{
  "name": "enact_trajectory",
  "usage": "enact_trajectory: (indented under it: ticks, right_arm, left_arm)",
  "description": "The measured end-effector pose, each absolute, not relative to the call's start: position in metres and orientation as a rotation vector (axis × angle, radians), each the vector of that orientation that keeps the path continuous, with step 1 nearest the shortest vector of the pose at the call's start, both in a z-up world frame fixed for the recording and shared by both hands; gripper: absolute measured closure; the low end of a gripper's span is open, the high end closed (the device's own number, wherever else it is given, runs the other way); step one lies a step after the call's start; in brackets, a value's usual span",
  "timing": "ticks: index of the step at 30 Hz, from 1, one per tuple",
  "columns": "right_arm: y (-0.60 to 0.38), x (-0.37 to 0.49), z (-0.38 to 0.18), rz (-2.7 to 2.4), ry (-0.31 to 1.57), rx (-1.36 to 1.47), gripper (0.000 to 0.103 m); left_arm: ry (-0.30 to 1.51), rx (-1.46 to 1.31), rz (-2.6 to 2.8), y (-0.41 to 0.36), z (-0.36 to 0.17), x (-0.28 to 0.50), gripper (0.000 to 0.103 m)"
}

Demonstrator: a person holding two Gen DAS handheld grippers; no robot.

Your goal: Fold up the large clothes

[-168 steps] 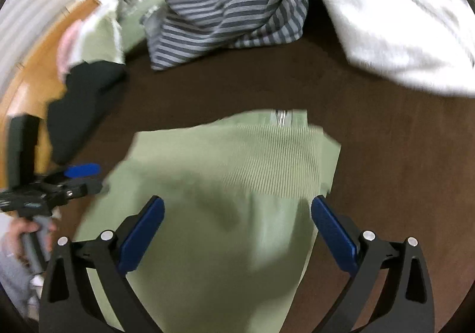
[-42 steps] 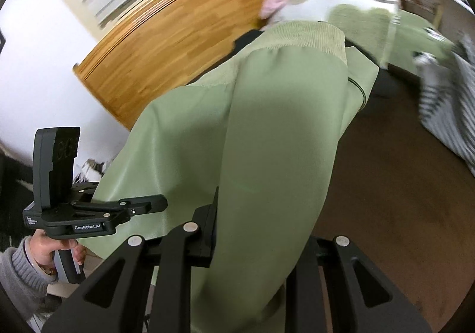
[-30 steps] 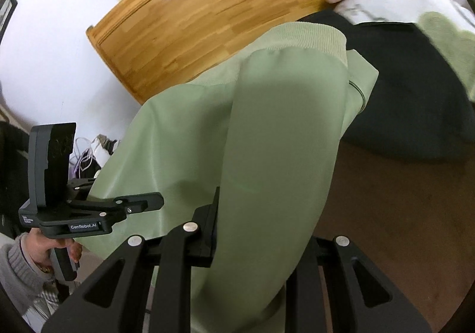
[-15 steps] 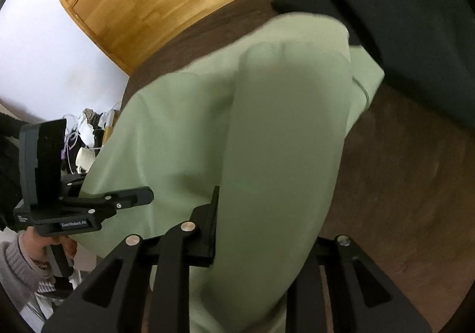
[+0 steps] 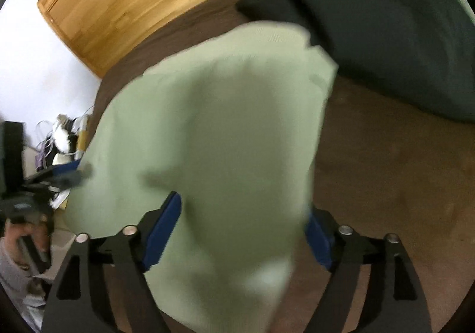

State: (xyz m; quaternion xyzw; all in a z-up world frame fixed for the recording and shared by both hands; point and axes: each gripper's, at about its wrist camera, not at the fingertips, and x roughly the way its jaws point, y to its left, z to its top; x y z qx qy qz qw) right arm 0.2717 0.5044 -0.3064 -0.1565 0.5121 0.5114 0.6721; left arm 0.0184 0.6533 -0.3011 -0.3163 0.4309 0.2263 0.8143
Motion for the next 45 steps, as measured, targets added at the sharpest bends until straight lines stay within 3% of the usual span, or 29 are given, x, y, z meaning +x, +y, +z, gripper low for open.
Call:
enact_trajectory:
  ticks: [4,9,13,16,28,35,40,42,43,45]
  right_arm:
    - [0.487,0.264,-0.28,1.142,1.109,-0.353,0.022]
    - [0.473,0.238,-0.282,1.138,1.104,-0.417,0.022]
    - [0.463,0.219,-0.302,1.161,1.131,-0.445,0.039]
    - [0.463,0.207,-0.319,1.174,1.147,-0.473,0.045]
    - [0.48,0.205,-0.355,1.16,1.139,-0.515,0.048]
    - [0.48,0.206,-0.356,1.175,1.129,-0.529,0.047]
    - [0.483,0.207,-0.354,1.166,1.133,-0.554,0.042]
    - [0.482,0.21,-0.351,1.137,1.142,-0.551,0.03]
    - [0.483,0.21,-0.35,1.131,1.147,-0.541,0.017]
    - [0.479,0.213,-0.341,1.129,1.157,-0.506,0.015]
  left_arm:
    - [0.86,-0.718,0.479,0.643,-0.28,0.002,0.014]
    - [0.899,-0.688,0.446,0.61,-0.291,0.004,0.013]
    - [0.911,-0.647,0.422,0.58,-0.306,0.014,0.011]
    - [0.917,-0.581,0.444,0.569,-0.315,0.018,0.007]
    - [1.004,-0.383,0.458,0.565,-0.356,0.029,0.007]
    - [0.97,-0.418,0.491,0.568,-0.356,0.028,0.007]
    - [0.945,-0.428,0.499,0.567,-0.355,0.026,0.007]
    - [0.888,-0.427,0.502,0.565,-0.353,0.021,0.006]
    - [0.882,-0.415,0.503,0.563,-0.353,0.02,0.006]
    - [0.9,-0.371,0.516,0.556,-0.349,0.023,0.006]
